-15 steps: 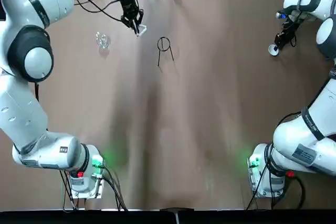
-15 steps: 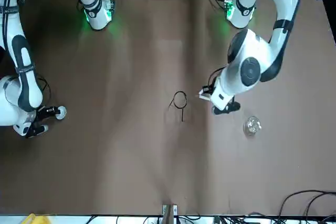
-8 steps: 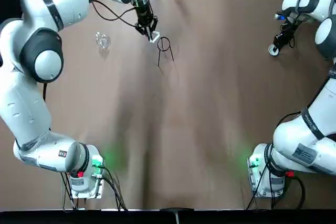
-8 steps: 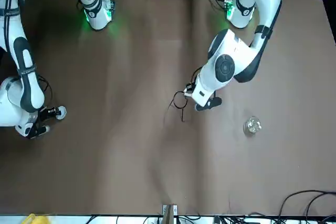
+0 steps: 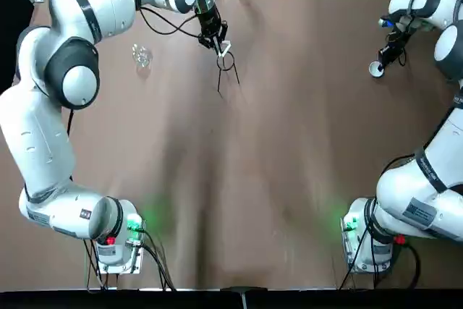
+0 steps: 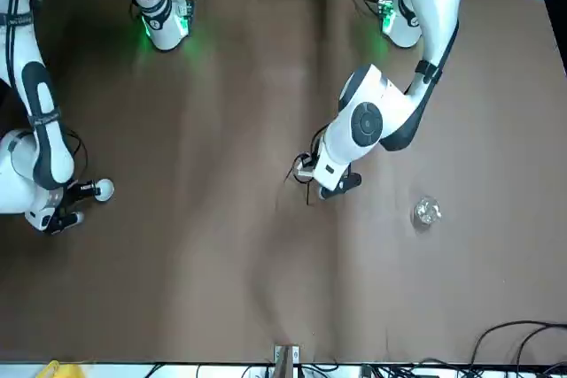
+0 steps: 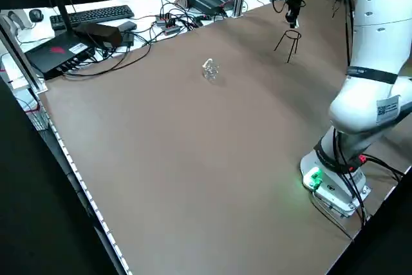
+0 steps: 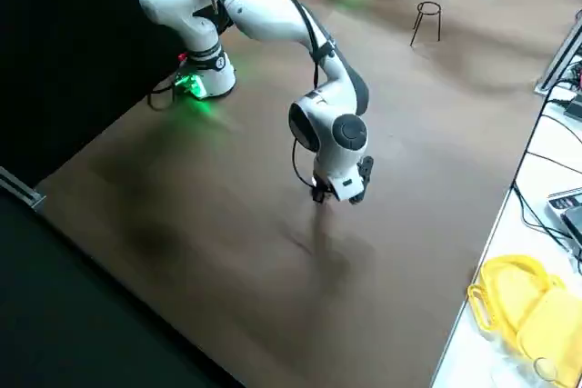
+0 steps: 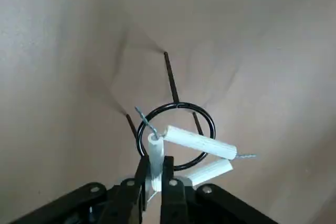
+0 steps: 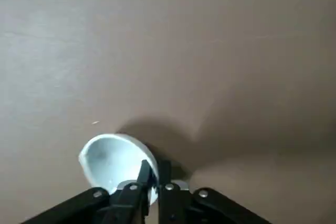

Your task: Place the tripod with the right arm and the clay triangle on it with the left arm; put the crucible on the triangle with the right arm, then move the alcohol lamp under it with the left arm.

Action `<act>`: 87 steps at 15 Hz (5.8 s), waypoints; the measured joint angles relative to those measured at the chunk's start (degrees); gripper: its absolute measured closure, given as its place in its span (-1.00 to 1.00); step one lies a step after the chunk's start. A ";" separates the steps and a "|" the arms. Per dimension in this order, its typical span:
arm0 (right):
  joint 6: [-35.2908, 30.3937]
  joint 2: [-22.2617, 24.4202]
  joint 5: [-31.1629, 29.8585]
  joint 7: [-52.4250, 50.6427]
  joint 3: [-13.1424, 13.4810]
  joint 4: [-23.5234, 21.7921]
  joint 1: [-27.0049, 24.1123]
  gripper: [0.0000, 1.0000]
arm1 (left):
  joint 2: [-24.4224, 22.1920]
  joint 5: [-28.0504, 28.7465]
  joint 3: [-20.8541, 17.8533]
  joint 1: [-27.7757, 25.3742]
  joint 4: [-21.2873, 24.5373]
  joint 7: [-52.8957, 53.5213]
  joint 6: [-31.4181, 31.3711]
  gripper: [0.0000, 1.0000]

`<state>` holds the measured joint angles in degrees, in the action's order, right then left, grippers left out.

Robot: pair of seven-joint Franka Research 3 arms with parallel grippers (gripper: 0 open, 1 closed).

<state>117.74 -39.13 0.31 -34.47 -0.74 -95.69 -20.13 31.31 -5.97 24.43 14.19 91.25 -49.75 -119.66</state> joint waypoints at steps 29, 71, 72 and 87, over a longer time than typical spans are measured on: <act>-16.55 13.42 12.15 48.98 -20.53 5.40 17.30 0.89 | 3.49 0.39 -1.70 2.12 -0.10 0.00 -0.65 0.75; 18.37 2.66 14.17 83.33 -18.99 8.01 44.72 0.89 | 0.61 20.80 -6.46 -26.53 -1.83 41.40 10.12 -0.96; 18.71 2.40 14.17 83.35 -18.62 8.01 45.30 0.89 | 1.17 20.85 -6.46 -26.59 -1.73 41.65 9.80 -0.96; 22.23 0.91 14.17 83.40 -15.91 8.08 47.89 0.89 | 2.51 24.64 -6.29 -26.46 -0.53 43.00 6.47 -0.98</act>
<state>139.98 -38.22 14.47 48.93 -16.66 -87.61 27.76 33.82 18.68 18.14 -12.27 90.72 -6.75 -113.20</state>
